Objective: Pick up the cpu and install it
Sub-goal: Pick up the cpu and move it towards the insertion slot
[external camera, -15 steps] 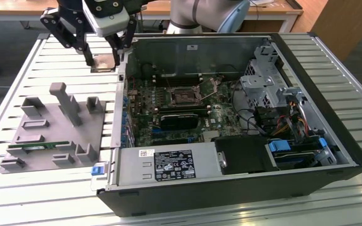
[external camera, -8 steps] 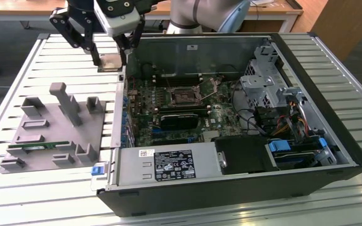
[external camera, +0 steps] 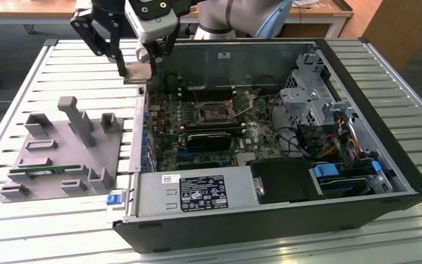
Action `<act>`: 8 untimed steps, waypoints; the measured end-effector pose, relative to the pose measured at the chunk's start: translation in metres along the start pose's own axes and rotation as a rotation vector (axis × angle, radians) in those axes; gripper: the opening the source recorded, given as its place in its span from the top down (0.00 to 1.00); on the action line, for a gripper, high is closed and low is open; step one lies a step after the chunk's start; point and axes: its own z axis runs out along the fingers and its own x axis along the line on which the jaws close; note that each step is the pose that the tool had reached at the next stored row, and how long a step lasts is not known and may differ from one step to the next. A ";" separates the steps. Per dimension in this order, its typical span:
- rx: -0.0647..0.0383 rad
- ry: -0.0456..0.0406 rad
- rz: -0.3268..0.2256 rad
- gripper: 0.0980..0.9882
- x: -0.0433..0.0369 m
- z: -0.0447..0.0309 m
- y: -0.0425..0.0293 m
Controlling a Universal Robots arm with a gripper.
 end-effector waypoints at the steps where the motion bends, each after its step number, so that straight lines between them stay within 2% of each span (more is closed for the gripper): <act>1: 0.000 0.0000 0.000 0.52 -0.0018 -0.0001 0.0000; 8: 0.000 0.0000 0.000 0.52 -0.0145 -0.0004 0.0001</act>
